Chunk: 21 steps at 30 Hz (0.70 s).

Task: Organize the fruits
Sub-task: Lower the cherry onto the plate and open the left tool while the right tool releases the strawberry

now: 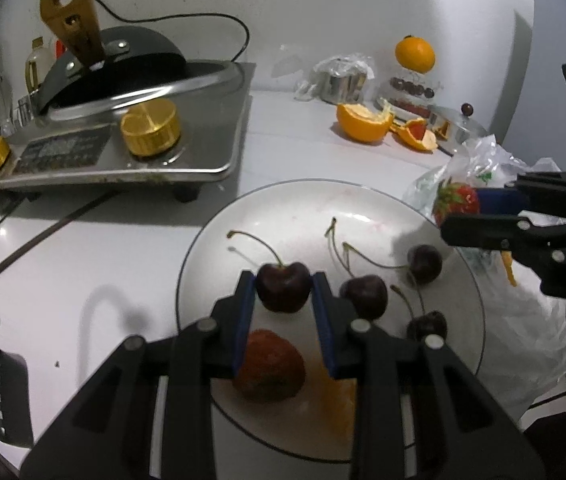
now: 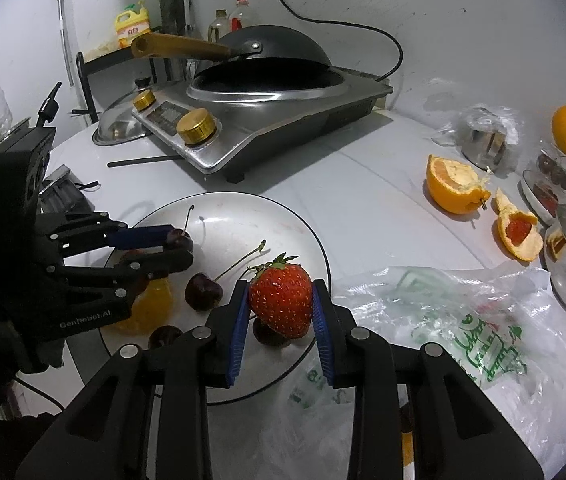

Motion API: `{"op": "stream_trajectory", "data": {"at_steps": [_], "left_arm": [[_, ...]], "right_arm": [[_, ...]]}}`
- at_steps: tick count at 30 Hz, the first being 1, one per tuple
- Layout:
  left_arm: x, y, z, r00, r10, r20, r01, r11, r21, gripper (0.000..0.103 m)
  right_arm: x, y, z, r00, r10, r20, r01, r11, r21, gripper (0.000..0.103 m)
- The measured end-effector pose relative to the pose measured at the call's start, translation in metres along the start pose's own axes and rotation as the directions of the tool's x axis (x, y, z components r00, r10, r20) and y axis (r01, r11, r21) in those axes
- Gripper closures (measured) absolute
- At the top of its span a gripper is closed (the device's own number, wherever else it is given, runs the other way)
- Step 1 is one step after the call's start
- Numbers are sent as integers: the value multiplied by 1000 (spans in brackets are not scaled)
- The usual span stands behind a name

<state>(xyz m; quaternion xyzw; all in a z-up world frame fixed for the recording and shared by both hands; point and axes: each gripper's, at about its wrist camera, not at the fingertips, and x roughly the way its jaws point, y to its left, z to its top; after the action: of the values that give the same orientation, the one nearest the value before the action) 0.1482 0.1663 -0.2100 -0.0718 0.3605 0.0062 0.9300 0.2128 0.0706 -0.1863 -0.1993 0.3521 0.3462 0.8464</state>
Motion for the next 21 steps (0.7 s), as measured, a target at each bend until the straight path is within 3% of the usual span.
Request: {"op": "stream_trajectory", "data": {"at_steps": [6,9,11,18,21], "left_arm": [[3,2,1,1000,-1,-11,1,1000,-9,72],[2,0,3,1000,14,-15,-14,1000,-1,62],[-1,0,3,1000,11,-8,-11,1000,-2,50],[-14,-2,4,1000,-9,13,9,1000,4,49],[-22,-1,5,999,4,33,-4,1000,8,38]], "right_arm": [[2,3,2,1000,-3,-5,3,1000,-7,71],[2,5,2,1000,-8,-7,8,1000,-9,71],[1,6,2,1000,-8,-6,8,1000,-11,71],[0,14,5,1000,-11,-6,11,999,-33,71],[-1,17,7,1000,-19,-4,18,999,-44,71]]}}
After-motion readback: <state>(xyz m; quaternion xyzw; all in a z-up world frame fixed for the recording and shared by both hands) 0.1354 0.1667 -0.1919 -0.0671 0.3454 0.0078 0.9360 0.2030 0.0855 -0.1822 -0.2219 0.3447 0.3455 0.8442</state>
